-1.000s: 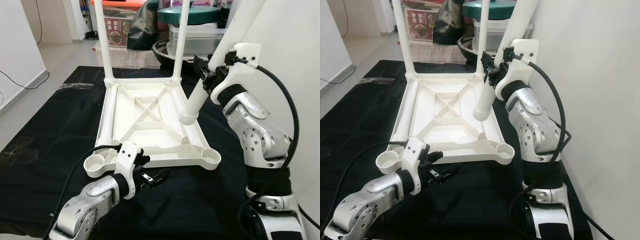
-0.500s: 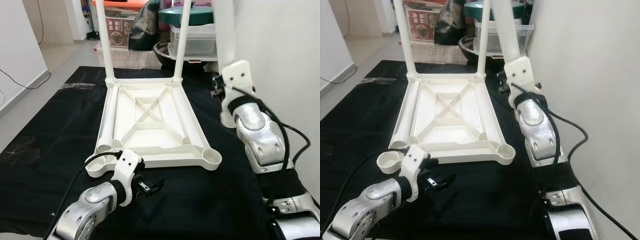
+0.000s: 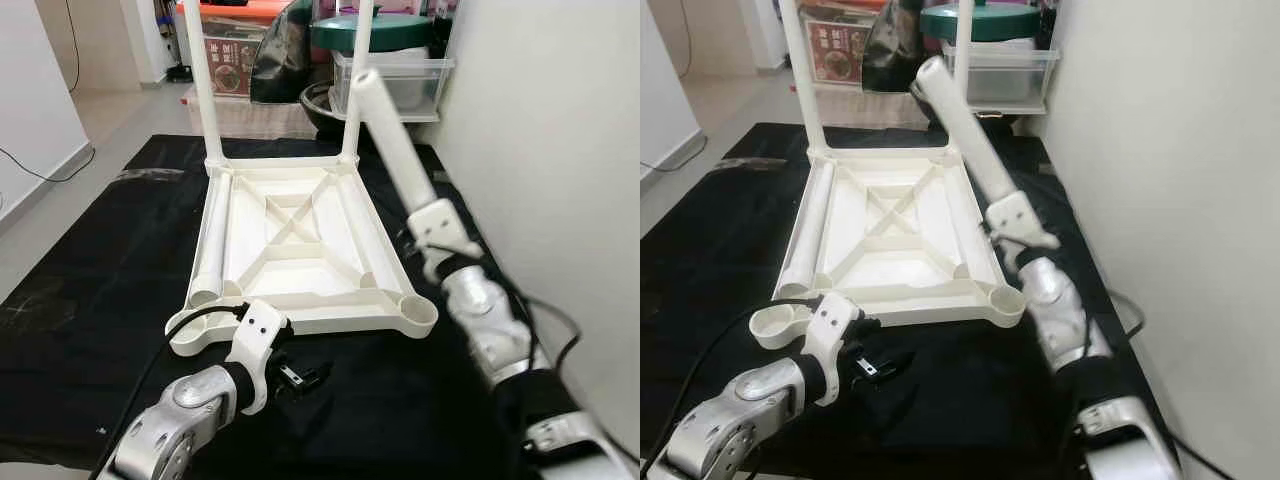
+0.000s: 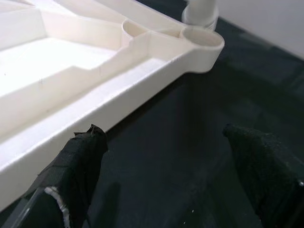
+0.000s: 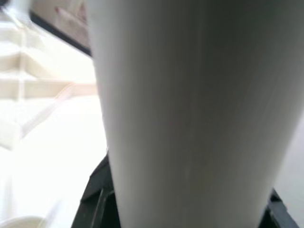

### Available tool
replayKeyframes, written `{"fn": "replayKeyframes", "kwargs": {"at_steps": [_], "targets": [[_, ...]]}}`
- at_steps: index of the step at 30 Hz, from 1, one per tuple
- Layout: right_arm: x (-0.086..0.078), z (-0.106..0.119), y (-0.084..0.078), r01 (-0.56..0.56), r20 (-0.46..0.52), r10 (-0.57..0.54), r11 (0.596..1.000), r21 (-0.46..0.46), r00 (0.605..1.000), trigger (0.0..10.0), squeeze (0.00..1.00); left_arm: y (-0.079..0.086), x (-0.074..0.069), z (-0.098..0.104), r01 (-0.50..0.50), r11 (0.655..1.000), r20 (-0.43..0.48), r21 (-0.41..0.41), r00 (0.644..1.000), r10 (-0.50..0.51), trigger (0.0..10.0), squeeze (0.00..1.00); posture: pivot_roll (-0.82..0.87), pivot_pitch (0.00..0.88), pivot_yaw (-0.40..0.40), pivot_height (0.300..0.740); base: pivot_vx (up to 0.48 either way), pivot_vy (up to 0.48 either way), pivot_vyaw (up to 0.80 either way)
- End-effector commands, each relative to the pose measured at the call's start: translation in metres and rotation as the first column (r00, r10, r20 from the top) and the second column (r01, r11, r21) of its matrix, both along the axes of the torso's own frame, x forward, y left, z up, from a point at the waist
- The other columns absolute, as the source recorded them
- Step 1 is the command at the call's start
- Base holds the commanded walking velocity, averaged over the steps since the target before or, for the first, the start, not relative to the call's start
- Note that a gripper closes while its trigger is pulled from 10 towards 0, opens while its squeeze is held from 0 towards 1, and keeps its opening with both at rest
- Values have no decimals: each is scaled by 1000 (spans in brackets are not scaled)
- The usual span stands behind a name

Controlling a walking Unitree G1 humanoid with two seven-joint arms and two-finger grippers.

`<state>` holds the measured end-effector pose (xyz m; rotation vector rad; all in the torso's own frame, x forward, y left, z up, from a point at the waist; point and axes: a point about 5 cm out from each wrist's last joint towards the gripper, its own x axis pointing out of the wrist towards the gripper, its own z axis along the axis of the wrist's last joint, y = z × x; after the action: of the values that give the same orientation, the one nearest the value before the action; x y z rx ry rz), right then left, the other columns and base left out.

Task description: Building children table

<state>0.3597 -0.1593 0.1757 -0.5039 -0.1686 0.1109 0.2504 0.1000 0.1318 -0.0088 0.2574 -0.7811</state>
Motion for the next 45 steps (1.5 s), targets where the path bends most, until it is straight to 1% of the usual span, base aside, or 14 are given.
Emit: {"fn": "replayKeyframes", "kwargs": {"at_steps": [1, 3, 4, 7, 12, 14, 20, 25, 30, 32, 37, 38, 43, 45], "targets": [[0, -10, 2, -9, -59, 16, 993, 117, 998, 0, 0, 4, 0, 7, -13, 999, 10, -41, 1000, 14, 10000, 0, 84, 0, -70, 740, 0, 0, 0], [0, -13, 10, -22, -94, 46, 968, 248, 995, 0, 0, 12, 5, 15, -62, 994, 28, -85, 997, 65, 10000, 0, 84, 0, -67, 740, 0, 0, 0], [0, -13, 10, -22, -94, 46, 968, 248, 995, 0, 0, 12, 5, 15, -62, 994, 28, -85, 997, 65, 10000, 0, 84, 0, -67, 740, 0, 0, 0], [0, -18, 24, -38, -162, 134, 871, 490, 978, 0, 0, 45, 26, 17, -316, 944, 43, -89, 946, 321, 10000, 0, 84, 0, -66, 740, 0, 0, 0], [-2, -19, 28, -53, -176, 178, 833, 550, 968, 0, 0, 75, 33, 17, -475, 876, 36, -85, 877, 480, 10000, 0, 84, 0, -69, 740, 0, 0, 0], [-3, -17, 27, -60, -180, 196, 818, 572, 964, 0, 0, 98, 35, 24, -571, 815, 57, -97, 814, 578, 10000, 0, 84, 0, -73, 740, 0, 0, 0], [-4, -17, 26, -63, -182, 201, 817, 573, 963, 0, 0, 109, 34, 27, -618, 779, 68, -102, 777, 625, 10000, 0, 87, 0, -80, 740, 0, 0, 0], [-9, -13, 39, -87, -195, 284, 744, 663, 939, 0, 0, 113, 30, 33, -620, 775, 92, -125, 770, 631, 10000, 0, 90, 0, -80, 740, 0, 0, 0], [-13, -11, 50, -109, -201, 336, 712, 693, 920, 0, 0, 109, 28, 36, -601, 787, 108, -138, 781, 615, 10000, 0, 87, 0, -76, 740, 0, 0, 0], [-17, -4, 58, -160, -182, 359, 740, 653, 916, 0, 0, 101, 23, 35, -573, 808, 119, -134, 801, 587, 10000, 0, 91, 0, -81, 740, 0, 0, 0], [-13, 1, 51, -156, -157, 298, 798, 582, 942, 0, 0, 89, 18, 34, -534, 833, 123, -143, 826, 550, 10000, 0, 93, 0, -81, 740, 0, 0, 0], [-4, 15, 27, -105, -88, 168, 869, 484, 982, 0, 0, 77, 13, 32, -514, 843, 114, -158, 838, 533, 10000, 0, 92, 0, -83, 740, 0, 0, 0], [-1, 36, 5, -63, -9, 74, 902, 427, 997, 0, 0, 70, 7, 31, -500, 848, 100, -178, 848, 521, 10000, 0, 89, 0, -83, 740, 0, 0, 0], [-1, 58, -14, -44, 61, 21, 919, 392, 998, 0, 0, 65, 1, 30, -478, 859, 102, -185, 860, 500, 10000, 0, 87, 0, -84, 740, 0, 0, 0]]}}
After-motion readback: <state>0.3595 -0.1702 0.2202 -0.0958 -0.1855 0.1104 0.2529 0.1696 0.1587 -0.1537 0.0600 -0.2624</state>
